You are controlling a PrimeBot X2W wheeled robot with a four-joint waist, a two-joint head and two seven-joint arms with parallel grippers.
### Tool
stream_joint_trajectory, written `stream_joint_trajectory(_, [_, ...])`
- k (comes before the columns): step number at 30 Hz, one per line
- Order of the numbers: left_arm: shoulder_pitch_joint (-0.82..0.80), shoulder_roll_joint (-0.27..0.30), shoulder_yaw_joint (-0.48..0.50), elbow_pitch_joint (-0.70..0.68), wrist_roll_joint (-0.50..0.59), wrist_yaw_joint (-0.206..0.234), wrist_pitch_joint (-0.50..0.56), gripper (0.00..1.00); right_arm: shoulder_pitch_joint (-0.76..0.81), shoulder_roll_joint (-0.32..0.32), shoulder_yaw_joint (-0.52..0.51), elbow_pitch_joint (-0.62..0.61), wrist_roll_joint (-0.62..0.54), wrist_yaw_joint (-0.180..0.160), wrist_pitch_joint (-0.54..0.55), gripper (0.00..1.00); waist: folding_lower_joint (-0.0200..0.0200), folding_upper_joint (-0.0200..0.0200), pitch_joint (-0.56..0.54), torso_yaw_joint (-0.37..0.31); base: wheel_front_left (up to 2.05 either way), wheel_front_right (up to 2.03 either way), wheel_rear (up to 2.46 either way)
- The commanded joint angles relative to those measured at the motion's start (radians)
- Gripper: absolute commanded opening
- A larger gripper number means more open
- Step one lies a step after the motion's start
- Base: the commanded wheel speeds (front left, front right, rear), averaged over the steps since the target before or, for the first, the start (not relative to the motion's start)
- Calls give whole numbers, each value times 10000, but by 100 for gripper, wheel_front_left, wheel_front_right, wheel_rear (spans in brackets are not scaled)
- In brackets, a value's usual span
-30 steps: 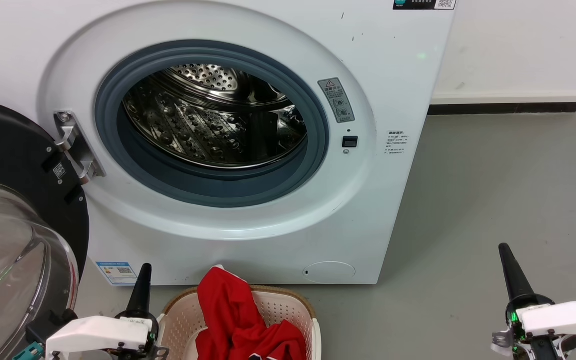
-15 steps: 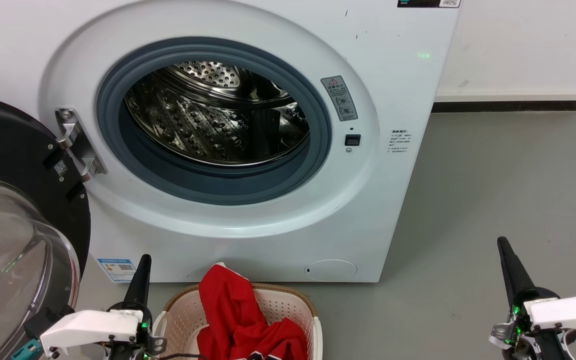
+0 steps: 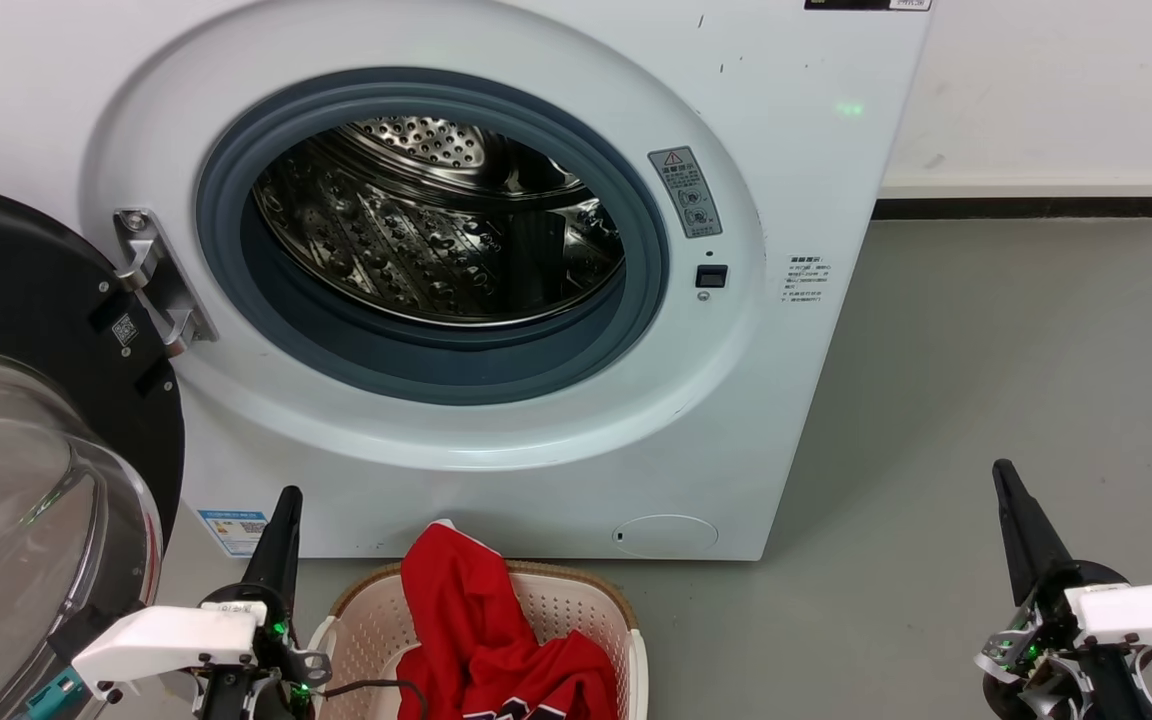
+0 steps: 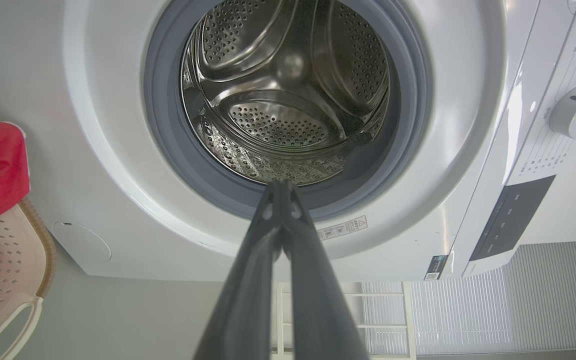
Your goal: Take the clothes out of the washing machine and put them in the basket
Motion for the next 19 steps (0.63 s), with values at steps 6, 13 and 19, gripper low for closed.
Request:
stream_joint_trajectory(6, [-218,-21,81,51,-541,-116,128,0,-269,-46,-29,71,561,-3,159,0,0,0,32,24,0,0,0])
stream_joint_trajectory(13, [-283,-25,126,100,-1044,-176,256,0,-309,-47,-41,120,1075,-3,282,0,0,0,70,53,0,0,0])
stream_joint_trajectory(19, [-281,-26,124,94,-1030,-181,255,0,-314,-47,-40,117,1069,-3,268,0,0,0,73,55,0,0,0])
